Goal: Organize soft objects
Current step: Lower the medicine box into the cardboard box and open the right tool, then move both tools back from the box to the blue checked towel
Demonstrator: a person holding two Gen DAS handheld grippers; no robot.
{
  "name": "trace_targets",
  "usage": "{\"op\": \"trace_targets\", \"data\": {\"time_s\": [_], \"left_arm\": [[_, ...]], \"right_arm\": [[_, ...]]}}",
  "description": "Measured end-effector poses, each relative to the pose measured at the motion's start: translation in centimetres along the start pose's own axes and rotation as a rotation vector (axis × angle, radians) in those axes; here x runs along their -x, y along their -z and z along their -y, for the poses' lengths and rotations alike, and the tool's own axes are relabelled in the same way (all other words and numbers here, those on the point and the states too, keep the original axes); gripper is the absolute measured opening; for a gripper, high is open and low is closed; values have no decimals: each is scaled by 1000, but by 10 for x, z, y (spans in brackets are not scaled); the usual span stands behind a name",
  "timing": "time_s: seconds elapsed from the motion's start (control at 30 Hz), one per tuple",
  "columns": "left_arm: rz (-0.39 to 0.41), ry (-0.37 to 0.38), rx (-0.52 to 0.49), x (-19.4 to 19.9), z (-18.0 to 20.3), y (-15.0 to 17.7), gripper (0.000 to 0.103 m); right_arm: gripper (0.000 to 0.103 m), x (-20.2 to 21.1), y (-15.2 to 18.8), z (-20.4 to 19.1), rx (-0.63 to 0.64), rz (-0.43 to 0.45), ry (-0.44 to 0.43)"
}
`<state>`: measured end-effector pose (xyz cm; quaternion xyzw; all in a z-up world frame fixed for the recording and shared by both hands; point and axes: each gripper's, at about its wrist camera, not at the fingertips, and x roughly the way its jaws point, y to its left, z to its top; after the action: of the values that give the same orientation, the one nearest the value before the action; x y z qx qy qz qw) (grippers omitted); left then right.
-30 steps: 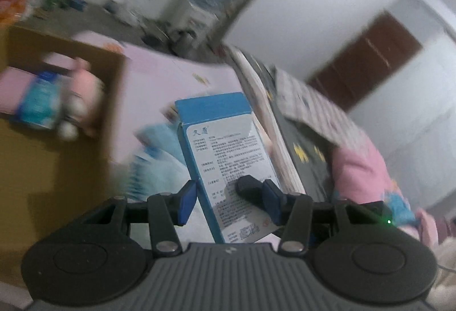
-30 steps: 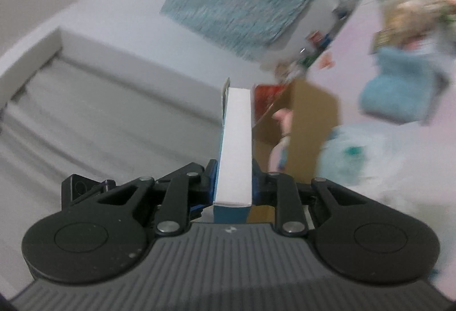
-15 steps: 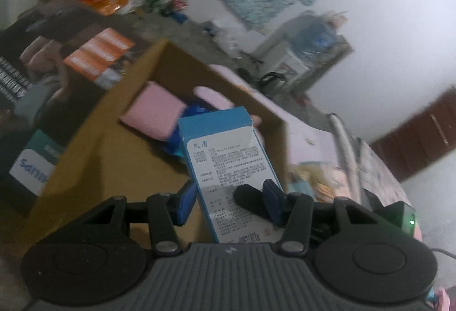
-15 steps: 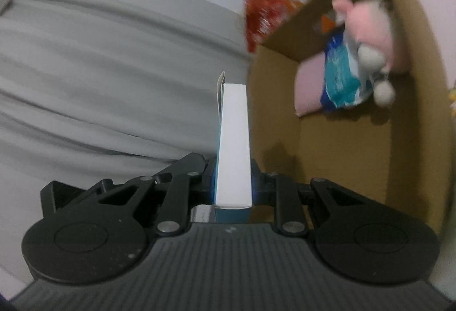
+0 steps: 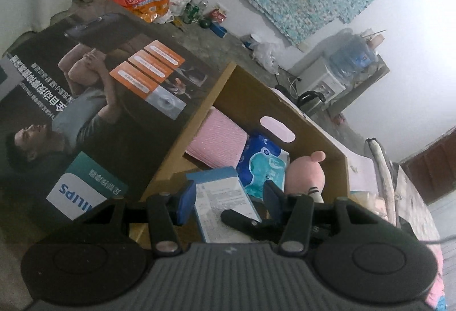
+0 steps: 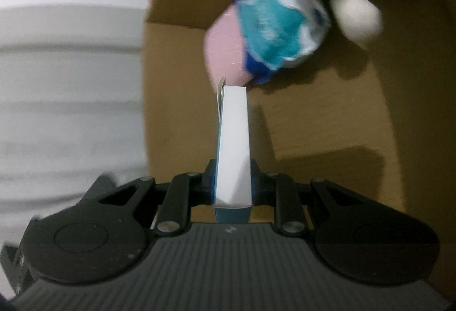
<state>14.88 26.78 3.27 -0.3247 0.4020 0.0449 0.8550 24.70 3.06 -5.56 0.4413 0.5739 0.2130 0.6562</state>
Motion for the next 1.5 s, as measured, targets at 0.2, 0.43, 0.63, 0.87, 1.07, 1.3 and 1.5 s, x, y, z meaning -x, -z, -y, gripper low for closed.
{"op": "trace_targets", "data": {"time_s": [0.2, 0.43, 0.63, 0.87, 1.07, 1.3, 1.5], "left_arm": [[-11, 5, 8, -1, -3, 5, 52], [-14, 13, 7, -2, -3, 8, 53], [-6, 11, 0, 0, -1, 9, 53], [-12, 8, -2, 3, 0, 10, 54], [3, 8, -12, 11, 5, 13, 60], [43, 14, -34, 29, 19, 20, 66], [70, 23, -94, 47, 44, 33, 76]], "right_arm": [[26, -14, 9, 8, -18, -23, 25], [43, 2, 25, -5, 125, -57, 151], [33, 9, 43, 2, 86, -66, 178], [32, 3, 48, 9, 17, -86, 84], [57, 21, 51, 2, 70, -83, 95], [64, 66, 41, -13, 156, -19, 16], [64, 114, 27, -18, 203, 77, -113]]}}
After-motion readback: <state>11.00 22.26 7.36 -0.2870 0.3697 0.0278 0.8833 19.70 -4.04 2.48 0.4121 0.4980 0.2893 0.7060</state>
